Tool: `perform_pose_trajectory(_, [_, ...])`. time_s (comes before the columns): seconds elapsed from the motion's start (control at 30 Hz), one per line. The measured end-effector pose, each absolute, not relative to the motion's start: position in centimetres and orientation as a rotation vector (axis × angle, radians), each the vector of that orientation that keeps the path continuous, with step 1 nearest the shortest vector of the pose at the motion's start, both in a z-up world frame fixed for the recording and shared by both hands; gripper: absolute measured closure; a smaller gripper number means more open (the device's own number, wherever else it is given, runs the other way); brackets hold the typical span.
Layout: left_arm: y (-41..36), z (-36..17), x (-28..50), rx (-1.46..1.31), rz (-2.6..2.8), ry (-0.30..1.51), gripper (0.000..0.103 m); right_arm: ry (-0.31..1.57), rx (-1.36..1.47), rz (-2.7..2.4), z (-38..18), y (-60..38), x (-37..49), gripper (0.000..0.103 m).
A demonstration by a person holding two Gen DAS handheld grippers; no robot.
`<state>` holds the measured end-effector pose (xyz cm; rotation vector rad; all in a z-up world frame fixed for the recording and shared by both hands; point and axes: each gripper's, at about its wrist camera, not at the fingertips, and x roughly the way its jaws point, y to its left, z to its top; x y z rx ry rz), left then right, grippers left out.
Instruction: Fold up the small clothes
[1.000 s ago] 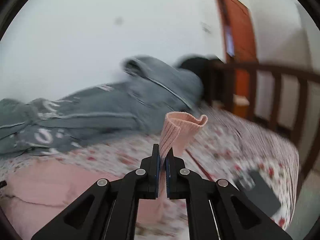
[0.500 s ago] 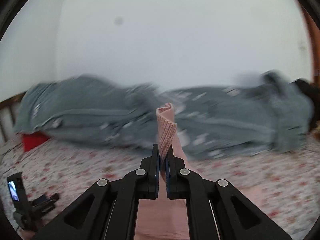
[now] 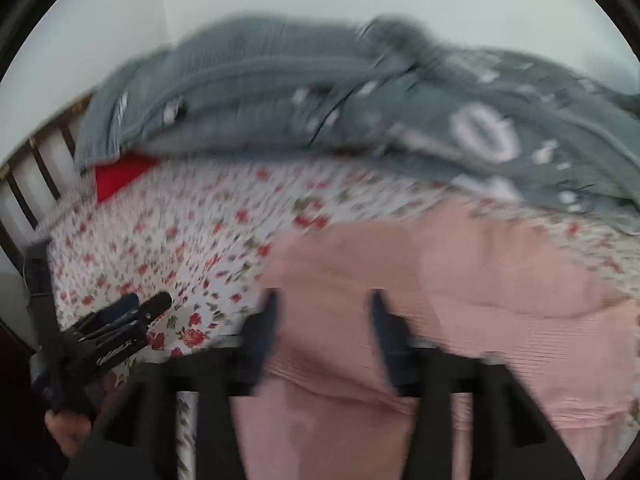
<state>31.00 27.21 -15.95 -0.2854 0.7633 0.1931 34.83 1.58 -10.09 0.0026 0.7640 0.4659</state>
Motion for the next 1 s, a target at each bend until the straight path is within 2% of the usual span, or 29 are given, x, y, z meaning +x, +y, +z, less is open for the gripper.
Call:
perform_pose_trajectory(0.2, [22.8,-13.7,31.2,-0.274,0.008,0.71,0.032,0.633,0.034,0.261,-8.9,-11.4,32.1,0.038])
perform_pose_trajectory(0.33, [20.0,-13.6,33.2,-0.333,-0.078,0.752,0.033,0.691,0.103,0.108,-11.2,-18.5,33.3,0.038])
perform_pose_trajectory(0.4, [18.9,-14.3,34.3,-0.361,-0.079,0.788,0.043,0.743,0.163,0.077,-13.0,-21.2,34.3,0.038])
perform_pose_trajectory(0.43, [18.4,-14.9,34.8,-0.369,-0.073,0.811,0.052,0.762,0.188,0.077,-14.0,-21.8,34.7,0.038])
perform_pose_trajectory(0.5, [17.7,-15.7,35.3,-0.36,-0.068,0.84,0.078,0.81,0.257,0.101,-16.0,-23.1,35.4,0.038])
perform_pose_trajectory(0.53, [17.2,-16.1,35.5,-0.343,-0.071,0.853,0.085,0.837,0.297,0.123,-17.0,-23.6,35.8,0.038])
perform_pose_trajectory(0.6, [16.9,-15.9,35.3,-0.315,-0.06,0.836,0.085,0.893,0.327,0.138,-17.7,-24.0,36.7,0.038])
perform_pose_trajectory(0.63, [16.9,-15.6,35.0,-0.32,-0.067,0.814,0.086,0.89,0.309,0.145,-17.7,-23.6,36.7,0.039])
perform_pose_trajectory(0.67, [17.1,-15.2,34.7,-0.339,-0.08,0.79,0.087,0.891,0.277,0.157,-17.6,-23.2,36.8,0.056])
perform_pose_trajectory(0.7, [17.3,-15.1,34.6,-0.361,-0.089,0.776,0.087,0.896,0.254,0.179,-17.8,-22.6,36.6,0.064])
perform_pose_trajectory(0.73, [17.6,-15.1,34.4,-0.398,-0.103,0.764,0.087,0.891,0.235,0.185,-17.7,-22.3,36.6,0.079])
perform_pose_trajectory(0.77, [17.8,-15.2,34.5,-0.414,-0.11,0.763,0.087,0.864,0.229,0.181,-17.3,-22.4,36.1,0.083])
perform_pose_trajectory(0.87, [17.4,-16.3,35.0,-0.381,-0.076,0.826,0.087,0.771,0.308,0.214,-16.5,-24.0,35.3,0.083])
perform_pose_trajectory(1.0, [17.2,-17.0,35.1,-0.372,-0.076,0.84,0.084,0.9,0.332,0.164,-18.4,-24.2,36.8,0.082])
